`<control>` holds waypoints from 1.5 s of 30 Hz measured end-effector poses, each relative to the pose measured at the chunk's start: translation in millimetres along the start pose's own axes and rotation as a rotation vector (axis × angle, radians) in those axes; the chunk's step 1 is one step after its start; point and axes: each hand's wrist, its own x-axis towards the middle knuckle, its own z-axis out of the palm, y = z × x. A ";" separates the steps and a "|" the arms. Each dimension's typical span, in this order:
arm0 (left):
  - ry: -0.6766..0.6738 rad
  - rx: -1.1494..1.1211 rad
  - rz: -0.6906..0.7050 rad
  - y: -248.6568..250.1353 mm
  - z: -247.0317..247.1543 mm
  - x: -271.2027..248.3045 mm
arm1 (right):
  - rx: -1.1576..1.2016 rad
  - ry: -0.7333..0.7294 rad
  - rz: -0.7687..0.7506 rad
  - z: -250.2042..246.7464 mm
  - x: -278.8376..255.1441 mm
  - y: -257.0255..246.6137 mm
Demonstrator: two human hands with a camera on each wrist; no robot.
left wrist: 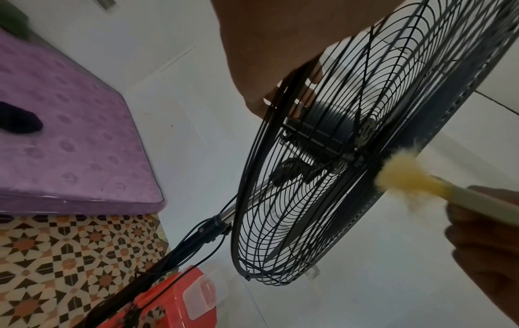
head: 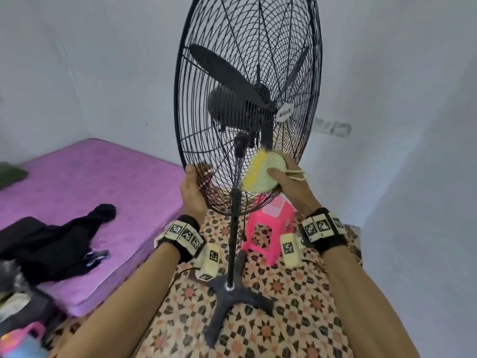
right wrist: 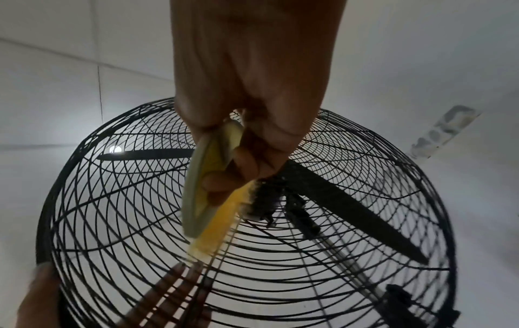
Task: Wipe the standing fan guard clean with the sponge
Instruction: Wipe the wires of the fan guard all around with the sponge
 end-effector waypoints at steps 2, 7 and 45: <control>0.004 -0.001 -0.024 -12.6 -6.1 9.9 | 0.008 0.001 -0.010 -5.2 -3.5 0.0; -0.017 0.046 -0.026 -0.1 -2.7 3.6 | 0.150 0.264 -0.038 17.8 -7.5 2.8; -0.010 0.110 0.032 55.4 19.7 -59.9 | 0.098 0.132 0.034 50.4 -89.5 32.5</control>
